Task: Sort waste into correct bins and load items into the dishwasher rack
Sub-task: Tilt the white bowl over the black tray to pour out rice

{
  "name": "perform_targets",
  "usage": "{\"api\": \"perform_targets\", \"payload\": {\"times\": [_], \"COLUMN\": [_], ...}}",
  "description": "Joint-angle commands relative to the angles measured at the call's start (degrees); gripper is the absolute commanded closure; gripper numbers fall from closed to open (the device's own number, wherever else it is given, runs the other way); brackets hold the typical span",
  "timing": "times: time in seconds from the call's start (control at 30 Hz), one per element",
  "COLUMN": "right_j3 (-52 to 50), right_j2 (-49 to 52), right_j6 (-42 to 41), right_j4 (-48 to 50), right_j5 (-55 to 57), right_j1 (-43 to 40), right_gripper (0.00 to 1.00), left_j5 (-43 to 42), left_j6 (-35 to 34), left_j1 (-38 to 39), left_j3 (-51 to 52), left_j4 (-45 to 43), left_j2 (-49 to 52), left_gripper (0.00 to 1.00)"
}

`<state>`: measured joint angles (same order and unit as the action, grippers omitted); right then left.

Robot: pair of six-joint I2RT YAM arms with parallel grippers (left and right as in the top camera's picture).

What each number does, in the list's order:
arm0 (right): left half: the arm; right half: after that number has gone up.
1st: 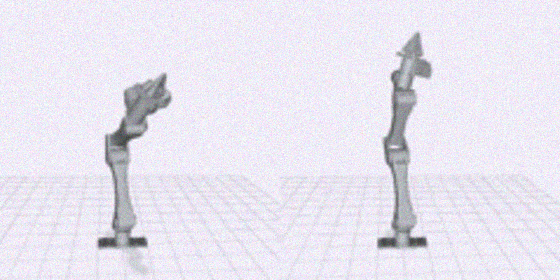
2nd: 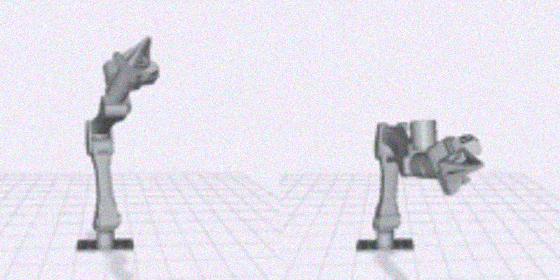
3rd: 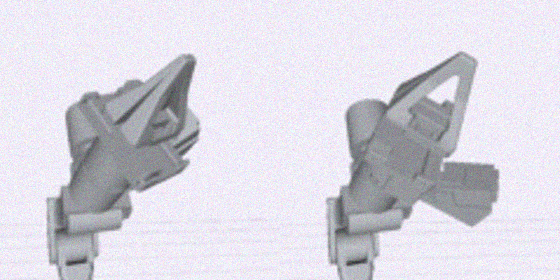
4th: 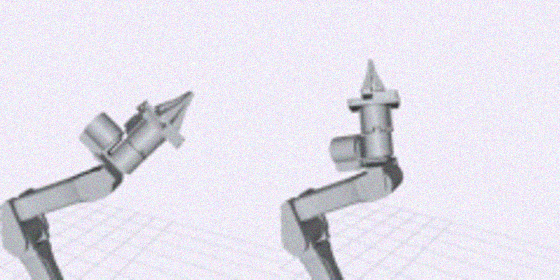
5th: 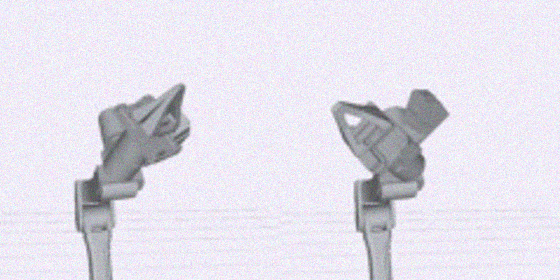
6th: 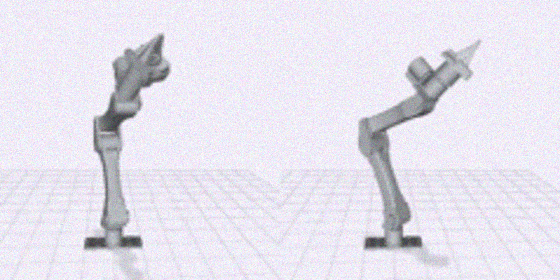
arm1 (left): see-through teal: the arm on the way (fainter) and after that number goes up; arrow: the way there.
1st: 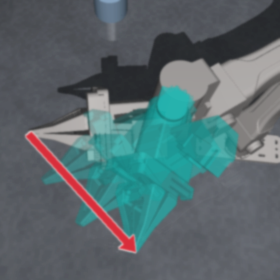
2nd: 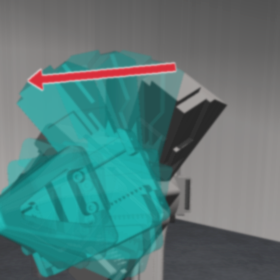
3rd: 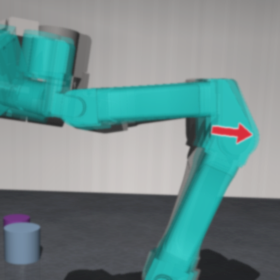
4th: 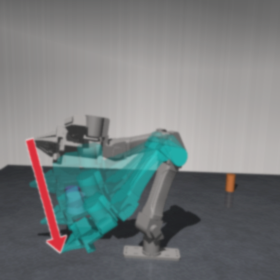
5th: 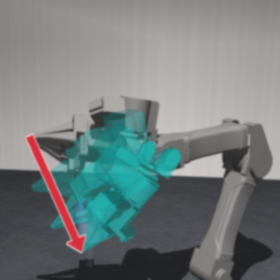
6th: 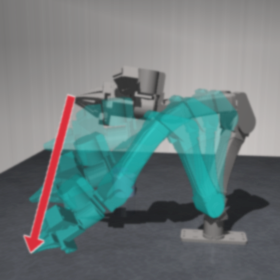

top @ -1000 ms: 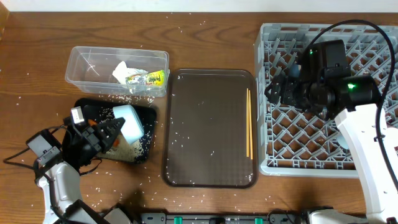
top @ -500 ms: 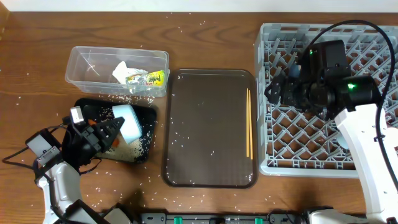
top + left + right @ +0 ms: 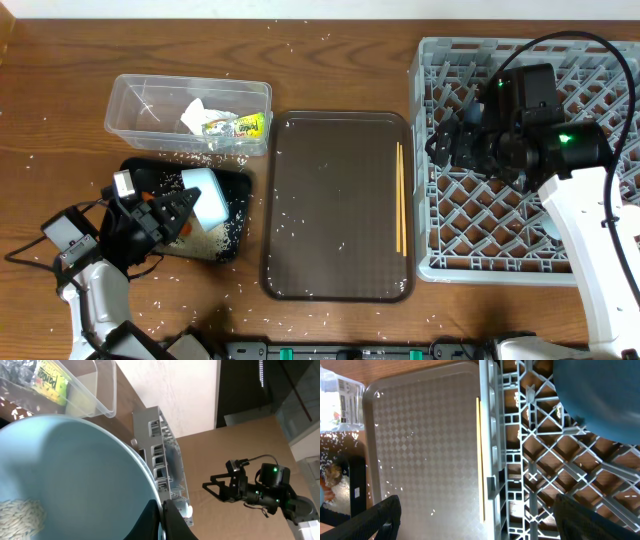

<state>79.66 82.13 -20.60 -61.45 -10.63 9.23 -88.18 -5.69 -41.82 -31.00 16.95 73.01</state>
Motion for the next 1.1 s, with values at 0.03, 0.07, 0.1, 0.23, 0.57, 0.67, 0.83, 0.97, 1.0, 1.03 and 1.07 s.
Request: {"api": "perform_targets", "payload": {"times": [0.03, 0.07, 0.1, 0.23, 0.57, 0.67, 0.83, 0.97, 1.0, 1.03, 1.07], "right_j3": [0.1, 0.1, 0.1, 0.1, 0.1, 0.1, 0.1, 0.1, 0.1, 0.1, 0.1], "right_j2": [0.5, 0.5, 0.5, 0.5, 0.5, 0.5, 0.5, 0.5, 0.5, 0.5, 0.5], "right_j6": [-0.4, -0.4, -0.4, -0.4, -0.4, -0.4, -0.4, -0.4, -0.4, -0.4, -0.4], "right_j4": [0.2, 0.3, 0.3, -0.2, 0.4, 0.4, 0.7, 0.8, 0.9, 0.9, 0.9], "right_j5": [0.3, 0.3, 0.3, 0.3, 0.3, 0.3, 0.3, 0.3, 0.3, 0.3, 0.3], "right_j1": [0.2, 0.2, 0.2, 0.2, 0.2, 0.2, 0.2, 0.2, 0.2, 0.2, 0.2], "right_gripper": [0.09, 0.09, 0.09, 0.09, 0.09, 0.08, 0.09, 0.09, 0.09, 0.09, 0.09], "left_j5": [7.9, 9.4, 6.0, -0.7, 4.8, 3.1, 3.3, 2.8, 3.3, 0.4, -2.0], "left_j6": [-1.0, -3.0, -2.1, 3.3, -0.7, 0.8, -1.1, -3.4, -3.6, -2.1, -0.2], "left_j1": [0.3, 0.3, 0.5, 0.6, 0.9, 1.2, 1.5, 2.1, 2.1, 2.3, 2.5], "left_j3": [0.9, 0.9, 0.9, 0.9, 0.9, 0.9, 0.9, 0.9, 0.9, 0.9, 0.9], "left_j4": [1.2, 1.4, 0.9, 0.2, 0.4, 0.7, 0.5, -1.5, -1.5, -2.4, -3.1], "left_j2": [0.4, 0.4, 0.4, 0.4, 0.4, 0.4, 0.5, 0.5, 0.5, 0.5, 0.5], "left_gripper": [0.94, 0.94, 0.94, 0.94, 0.94, 0.94, 0.94, 0.94, 0.94, 0.94, 0.94]}}
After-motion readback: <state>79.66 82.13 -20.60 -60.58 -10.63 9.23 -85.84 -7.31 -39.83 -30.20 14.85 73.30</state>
